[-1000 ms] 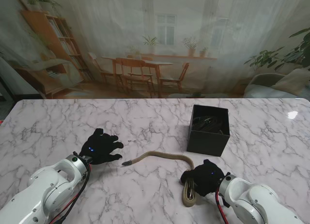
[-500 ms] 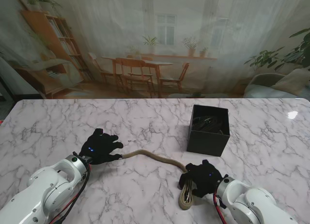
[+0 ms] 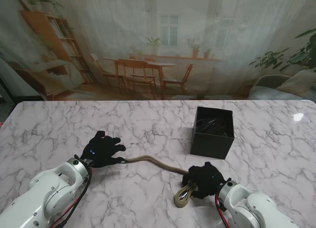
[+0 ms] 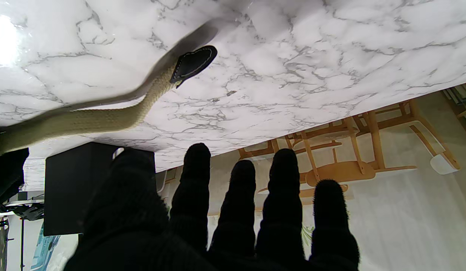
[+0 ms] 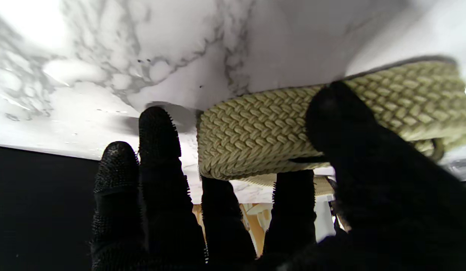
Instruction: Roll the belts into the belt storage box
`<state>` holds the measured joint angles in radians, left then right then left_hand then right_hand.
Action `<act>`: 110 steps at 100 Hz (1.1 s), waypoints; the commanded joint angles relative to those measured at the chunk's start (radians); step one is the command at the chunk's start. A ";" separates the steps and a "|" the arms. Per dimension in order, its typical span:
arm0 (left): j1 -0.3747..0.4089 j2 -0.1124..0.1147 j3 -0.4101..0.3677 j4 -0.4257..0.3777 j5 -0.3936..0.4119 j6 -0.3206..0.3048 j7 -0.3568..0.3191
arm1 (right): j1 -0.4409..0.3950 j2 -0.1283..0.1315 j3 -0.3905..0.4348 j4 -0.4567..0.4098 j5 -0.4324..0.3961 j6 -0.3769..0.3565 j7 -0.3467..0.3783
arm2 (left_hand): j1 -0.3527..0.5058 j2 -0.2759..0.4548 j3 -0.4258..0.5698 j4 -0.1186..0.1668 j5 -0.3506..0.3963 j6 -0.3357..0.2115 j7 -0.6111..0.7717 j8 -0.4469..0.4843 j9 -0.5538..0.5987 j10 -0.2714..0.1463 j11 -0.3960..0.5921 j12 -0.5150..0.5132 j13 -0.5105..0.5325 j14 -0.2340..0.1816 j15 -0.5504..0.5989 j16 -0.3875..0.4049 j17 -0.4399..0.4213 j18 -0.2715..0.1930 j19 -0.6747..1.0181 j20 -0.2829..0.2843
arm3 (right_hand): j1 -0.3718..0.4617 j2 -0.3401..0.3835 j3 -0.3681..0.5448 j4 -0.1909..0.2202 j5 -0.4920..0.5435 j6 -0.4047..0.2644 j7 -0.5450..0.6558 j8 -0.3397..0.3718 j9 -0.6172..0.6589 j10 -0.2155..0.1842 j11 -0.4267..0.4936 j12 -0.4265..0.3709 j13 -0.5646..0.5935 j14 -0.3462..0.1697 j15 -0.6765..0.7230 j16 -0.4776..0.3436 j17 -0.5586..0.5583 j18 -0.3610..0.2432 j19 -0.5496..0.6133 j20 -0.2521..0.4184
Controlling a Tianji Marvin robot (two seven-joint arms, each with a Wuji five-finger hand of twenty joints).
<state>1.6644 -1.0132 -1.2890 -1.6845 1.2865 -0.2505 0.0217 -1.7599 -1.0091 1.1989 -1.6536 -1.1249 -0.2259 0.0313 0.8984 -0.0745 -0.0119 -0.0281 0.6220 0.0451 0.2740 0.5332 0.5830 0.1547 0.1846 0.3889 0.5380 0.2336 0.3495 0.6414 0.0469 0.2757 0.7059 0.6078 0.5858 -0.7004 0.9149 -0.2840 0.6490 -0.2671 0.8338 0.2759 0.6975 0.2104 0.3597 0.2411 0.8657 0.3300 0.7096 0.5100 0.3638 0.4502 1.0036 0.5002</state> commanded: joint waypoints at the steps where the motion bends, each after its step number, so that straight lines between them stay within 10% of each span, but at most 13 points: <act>1: 0.000 -0.002 0.004 0.002 -0.002 -0.002 -0.013 | -0.014 -0.008 -0.013 0.044 0.005 0.003 0.003 | -0.024 0.042 -0.013 0.016 0.010 0.006 -0.013 -0.011 -0.043 0.009 -0.020 -0.007 -0.021 0.009 -0.030 -0.008 -0.018 0.043 -0.030 0.008 | 0.055 0.105 0.042 0.029 0.095 -0.041 0.227 0.091 0.096 -0.121 0.091 0.063 -0.061 -0.231 -0.407 -0.131 -0.017 0.021 0.017 0.013; 33: -0.003 -0.001 0.008 0.004 -0.003 -0.003 -0.014 | -0.001 -0.019 -0.030 0.087 0.017 0.004 -0.115 | -0.024 0.043 -0.012 0.016 0.009 0.005 -0.012 -0.012 -0.043 0.010 -0.020 -0.007 -0.023 0.008 -0.031 -0.009 -0.018 0.042 -0.033 0.010 | 0.066 0.126 0.034 0.040 -0.103 -0.137 0.129 0.122 0.300 -0.222 0.402 0.461 0.073 -0.300 -0.270 -0.023 0.047 -0.036 0.070 0.049; 46: -0.004 -0.001 0.008 0.004 -0.004 -0.003 -0.014 | 0.004 -0.022 -0.035 0.100 0.021 0.000 -0.142 | -0.025 0.042 -0.013 0.016 0.010 0.005 -0.011 -0.013 -0.042 0.008 -0.020 -0.007 -0.022 0.007 -0.031 -0.009 -0.019 0.043 -0.034 0.011 | 0.055 0.127 0.064 0.049 -0.207 -0.075 -0.220 0.082 0.420 -0.248 0.460 0.437 0.154 -0.326 -0.204 0.023 0.101 -0.069 0.121 0.055; 48: -0.004 -0.001 0.009 0.004 -0.004 -0.003 -0.015 | 0.004 -0.022 -0.035 0.100 0.024 0.000 -0.143 | -0.025 0.042 -0.013 0.016 0.010 0.005 -0.011 -0.013 -0.042 0.008 -0.020 -0.007 -0.022 0.008 -0.031 -0.009 -0.019 0.044 -0.035 0.011 | 0.056 0.128 0.066 0.051 -0.277 -0.069 -0.233 -0.026 0.439 -0.248 0.458 0.422 0.164 -0.327 -0.202 0.029 0.104 -0.066 0.126 0.051; 71: -0.006 -0.001 0.011 0.006 -0.005 -0.004 -0.017 | 0.018 -0.032 -0.052 0.134 0.062 -0.008 -0.195 | -0.024 0.042 -0.012 0.016 0.010 0.005 -0.011 -0.013 -0.041 0.008 -0.019 -0.007 -0.022 0.007 -0.031 -0.009 -0.019 0.044 -0.035 0.012 | 0.032 0.196 0.155 0.188 -0.499 -0.045 -0.235 -0.098 0.647 -0.217 0.430 0.310 0.325 -0.286 -0.135 0.050 0.191 -0.065 0.206 0.067; 83: -0.006 -0.001 0.011 0.006 -0.005 -0.003 -0.017 | 0.022 -0.033 -0.056 0.139 0.068 -0.015 -0.202 | -0.025 0.042 -0.013 0.016 0.011 0.004 -0.010 -0.013 -0.042 0.008 -0.020 -0.007 -0.023 0.007 -0.032 -0.009 -0.019 0.044 -0.037 0.013 | 0.070 0.247 0.148 0.193 -0.463 -0.165 -0.211 -0.095 0.706 -0.193 0.432 0.300 0.398 -0.252 -0.103 0.047 0.250 -0.024 0.235 0.054; 110: -0.006 -0.001 0.009 0.006 -0.002 -0.002 -0.013 | 0.032 -0.036 -0.059 0.150 0.095 -0.042 -0.197 | -0.020 0.042 -0.012 0.016 0.010 0.004 -0.010 -0.013 -0.042 0.007 -0.019 -0.007 -0.022 0.006 -0.032 -0.010 -0.020 0.044 -0.038 0.013 | 0.184 0.417 0.049 0.176 -0.295 -0.194 -0.303 -0.122 0.666 -0.160 0.431 0.319 0.408 -0.212 -0.110 0.028 0.238 0.057 0.209 0.015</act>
<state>1.6584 -1.0130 -1.2812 -1.6797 1.2841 -0.2520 0.0200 -1.7230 -1.0419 1.1501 -1.5313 -1.0287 -0.2669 -0.1656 0.8984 -0.0744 -0.0119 -0.0281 0.6220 0.0451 0.2740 0.5262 0.5829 0.1547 0.1846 0.3886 0.5263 0.2335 0.3433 0.6408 0.0461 0.2757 0.6935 0.6077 0.5510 -0.4223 0.8201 -0.1970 0.3212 -0.3985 0.5290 0.1601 1.2781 0.1586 0.6759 0.5471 1.2407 0.1556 0.7097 0.6178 0.5993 0.4477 1.2151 0.5249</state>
